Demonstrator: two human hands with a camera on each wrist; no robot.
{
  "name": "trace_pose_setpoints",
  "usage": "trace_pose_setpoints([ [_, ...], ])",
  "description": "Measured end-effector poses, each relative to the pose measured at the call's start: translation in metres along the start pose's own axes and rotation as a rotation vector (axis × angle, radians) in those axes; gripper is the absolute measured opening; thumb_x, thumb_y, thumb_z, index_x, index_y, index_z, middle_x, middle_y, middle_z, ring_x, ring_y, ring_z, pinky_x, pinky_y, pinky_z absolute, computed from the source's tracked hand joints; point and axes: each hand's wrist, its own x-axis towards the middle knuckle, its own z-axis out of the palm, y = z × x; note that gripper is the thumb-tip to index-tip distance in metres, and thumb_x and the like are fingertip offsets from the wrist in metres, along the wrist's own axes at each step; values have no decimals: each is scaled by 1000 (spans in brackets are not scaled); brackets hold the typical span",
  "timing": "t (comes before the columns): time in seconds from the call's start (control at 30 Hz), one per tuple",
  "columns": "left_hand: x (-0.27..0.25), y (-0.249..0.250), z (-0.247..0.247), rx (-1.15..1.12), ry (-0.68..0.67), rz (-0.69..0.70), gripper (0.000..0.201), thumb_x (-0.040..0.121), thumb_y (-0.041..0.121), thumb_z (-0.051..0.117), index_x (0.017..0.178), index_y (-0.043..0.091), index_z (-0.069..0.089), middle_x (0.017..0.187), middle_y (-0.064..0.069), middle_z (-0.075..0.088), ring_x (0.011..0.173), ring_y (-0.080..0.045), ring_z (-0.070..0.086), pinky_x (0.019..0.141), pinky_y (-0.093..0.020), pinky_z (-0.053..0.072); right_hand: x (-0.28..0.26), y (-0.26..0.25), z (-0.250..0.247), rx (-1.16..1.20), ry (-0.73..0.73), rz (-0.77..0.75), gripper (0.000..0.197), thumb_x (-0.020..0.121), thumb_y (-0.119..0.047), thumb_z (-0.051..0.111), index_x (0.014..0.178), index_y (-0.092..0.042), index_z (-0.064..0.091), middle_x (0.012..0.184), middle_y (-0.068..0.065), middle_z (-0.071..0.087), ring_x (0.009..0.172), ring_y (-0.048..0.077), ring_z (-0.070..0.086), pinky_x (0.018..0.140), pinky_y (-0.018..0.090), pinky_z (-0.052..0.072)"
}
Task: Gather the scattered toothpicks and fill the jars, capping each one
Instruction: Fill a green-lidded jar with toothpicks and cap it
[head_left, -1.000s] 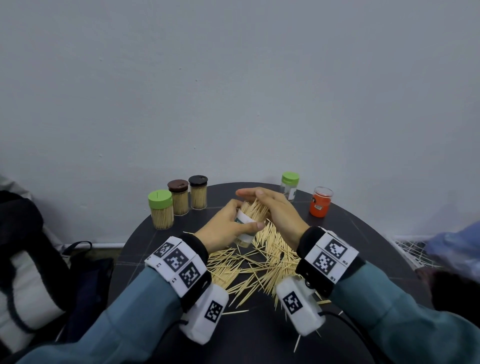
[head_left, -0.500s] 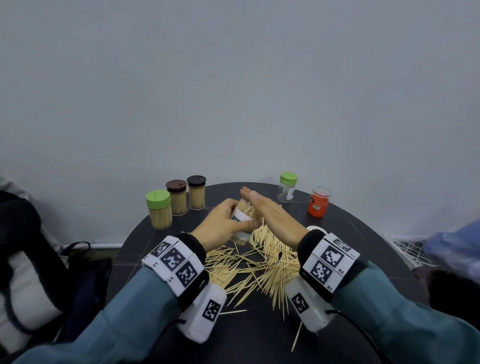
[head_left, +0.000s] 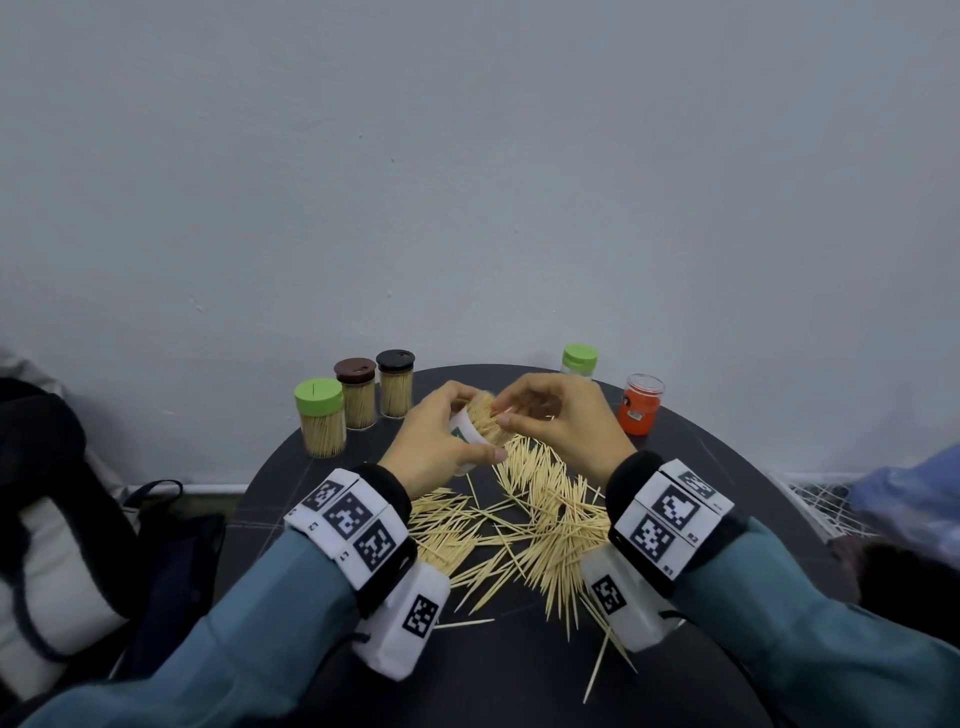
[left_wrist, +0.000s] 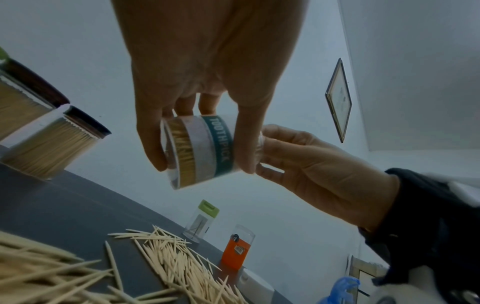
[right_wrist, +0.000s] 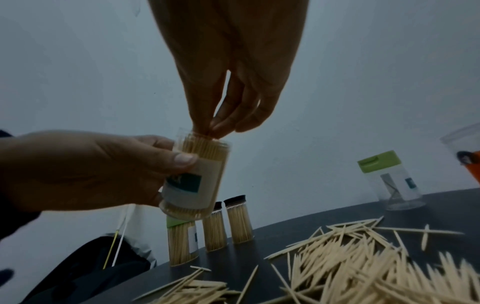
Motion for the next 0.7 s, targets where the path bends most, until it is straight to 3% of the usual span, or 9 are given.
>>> trace_pose_setpoints([
  [0.23, 0, -3, -1, 60, -36, 19, 58, 63, 9, 85, 112, 17, 55, 112, -7, 59, 103, -22, 60, 92, -41, 50, 4, -2, 0, -106, 53, -15, 6, 76, -6, 73, 81, -7, 72, 70, -3, 65, 62, -8, 57, 60, 5, 43],
  [0.33, 1, -2, -4, 93, -3, 27, 60, 63, 10, 85, 115, 13, 55, 111, -4, 59, 103, -18, 58, 91, -35, 49, 4, -2, -5, -96, 69, -5, 11, 74, 0, 73, 80, -6, 67, 71, 1, 65, 62, -7, 57, 60, 5, 43],
  [0.47, 1, -1, -7, 96, 11, 43, 60, 64, 9, 84, 116, 14, 56, 110, -1, 59, 102, -14, 57, 86, -27, 49, 1, 2, -9, -19, -20, 44, 18, 72, -2, 76, 83, -8, 63, 67, 1, 66, 59, -2, 59, 60, 7, 44],
  [0.6, 0, -1, -5, 126, 9, 38, 60, 64, 11, 84, 116, 14, 55, 111, -2, 58, 103, -15, 56, 88, -30, 49, -4, 1, -5, 31, -61, 47, 16, 73, -8, 77, 82, -11, 64, 73, 7, 71, 67, 10, 65, 66, 14, 50],
  [0.7, -1, -1, -4, 124, -1, 37, 60, 64, 11, 84, 117, 14, 54, 111, -3, 58, 103, -17, 56, 89, -31, 49, -3, 1, -4, -2, 16, 48, 9, 77, -9, 73, 85, -9, 67, 77, 5, 72, 66, 1, 64, 67, 11, 51],
])
